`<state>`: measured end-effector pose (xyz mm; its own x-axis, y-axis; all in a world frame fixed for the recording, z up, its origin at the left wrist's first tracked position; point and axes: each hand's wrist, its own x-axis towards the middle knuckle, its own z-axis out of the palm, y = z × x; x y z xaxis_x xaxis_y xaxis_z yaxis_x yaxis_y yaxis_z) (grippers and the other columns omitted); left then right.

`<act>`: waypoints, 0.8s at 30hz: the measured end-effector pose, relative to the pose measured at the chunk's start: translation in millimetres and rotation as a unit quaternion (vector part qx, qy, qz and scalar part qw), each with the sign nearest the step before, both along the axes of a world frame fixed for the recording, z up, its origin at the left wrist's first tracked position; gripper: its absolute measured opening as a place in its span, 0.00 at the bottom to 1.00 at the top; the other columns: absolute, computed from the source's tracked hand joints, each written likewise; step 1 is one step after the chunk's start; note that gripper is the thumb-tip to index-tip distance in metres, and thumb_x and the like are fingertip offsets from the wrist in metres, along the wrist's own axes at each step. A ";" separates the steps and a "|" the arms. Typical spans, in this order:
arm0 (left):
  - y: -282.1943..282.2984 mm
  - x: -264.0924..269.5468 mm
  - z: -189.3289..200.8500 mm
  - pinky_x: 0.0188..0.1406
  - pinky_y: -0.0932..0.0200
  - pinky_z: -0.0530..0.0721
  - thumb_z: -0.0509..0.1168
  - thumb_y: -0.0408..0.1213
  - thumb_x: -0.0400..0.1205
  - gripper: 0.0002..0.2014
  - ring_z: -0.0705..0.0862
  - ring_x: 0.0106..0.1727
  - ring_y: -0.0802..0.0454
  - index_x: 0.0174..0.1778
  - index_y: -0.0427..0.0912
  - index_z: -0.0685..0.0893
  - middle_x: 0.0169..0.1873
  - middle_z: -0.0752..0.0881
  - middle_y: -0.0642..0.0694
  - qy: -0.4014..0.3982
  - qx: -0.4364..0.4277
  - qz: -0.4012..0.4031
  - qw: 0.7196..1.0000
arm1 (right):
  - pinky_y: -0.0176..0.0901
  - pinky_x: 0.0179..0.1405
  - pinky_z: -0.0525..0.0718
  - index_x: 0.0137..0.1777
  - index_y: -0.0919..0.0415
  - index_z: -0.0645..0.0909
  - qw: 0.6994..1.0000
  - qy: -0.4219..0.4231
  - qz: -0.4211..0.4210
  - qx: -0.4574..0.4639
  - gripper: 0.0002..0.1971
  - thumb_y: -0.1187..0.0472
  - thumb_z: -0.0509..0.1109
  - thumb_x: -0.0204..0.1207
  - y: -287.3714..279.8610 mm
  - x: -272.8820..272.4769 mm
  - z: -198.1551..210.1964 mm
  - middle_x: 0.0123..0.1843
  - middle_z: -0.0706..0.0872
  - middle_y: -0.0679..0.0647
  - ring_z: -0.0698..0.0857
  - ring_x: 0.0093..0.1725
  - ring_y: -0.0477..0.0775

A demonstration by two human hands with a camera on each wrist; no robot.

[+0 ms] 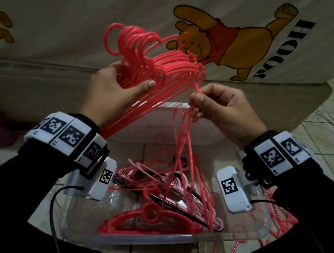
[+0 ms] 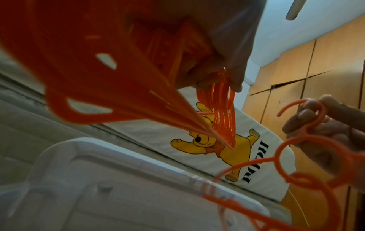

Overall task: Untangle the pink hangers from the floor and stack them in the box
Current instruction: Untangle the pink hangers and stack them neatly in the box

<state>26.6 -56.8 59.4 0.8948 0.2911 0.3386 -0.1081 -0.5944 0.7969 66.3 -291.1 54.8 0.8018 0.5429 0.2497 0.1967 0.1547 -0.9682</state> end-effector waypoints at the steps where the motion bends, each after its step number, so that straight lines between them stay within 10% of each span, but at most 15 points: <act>1: 0.5 0.0 0.9 0.42 0.83 0.73 0.76 0.56 0.69 0.17 0.82 0.41 0.79 0.49 0.56 0.83 0.39 0.85 0.65 -0.001 -0.005 -0.003 1.000 | 0.42 0.37 0.84 0.41 0.65 0.81 1.000 -0.006 -0.017 0.015 0.06 0.61 0.71 0.71 -0.3 0.9 2.3 0.34 0.85 0.54 0.83 0.32 0.49; 18: -23.6 -8.1 -7.2 0.52 0.63 0.82 0.73 0.69 0.61 0.27 0.87 0.48 0.67 0.50 0.57 0.86 0.44 0.90 0.60 0.039 -0.008 -0.089 0.995 | 0.41 0.32 0.82 0.39 0.61 0.85 0.943 -0.255 -0.191 -0.095 0.05 0.60 0.77 0.72 27.8 -6.9 2.2 0.33 0.87 0.50 0.85 0.33 0.48; 24: -40.9 -15.4 -8.7 0.39 0.84 0.73 0.71 0.68 0.65 0.20 0.79 0.40 0.84 0.44 0.61 0.81 0.34 0.83 0.70 0.043 0.044 -0.050 0.997 | 0.41 0.33 0.82 0.40 0.62 0.86 0.933 -0.259 -0.238 -0.075 0.06 0.59 0.77 0.72 38.6 -7.2 9.7 0.34 0.87 0.49 0.85 0.33 0.46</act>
<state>11.3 -97.7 50.7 0.9446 0.1726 0.2791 -0.1028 -0.6520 0.7512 59.1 -252.5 64.6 0.7534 0.2158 0.6212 0.6568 -0.1993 -0.7273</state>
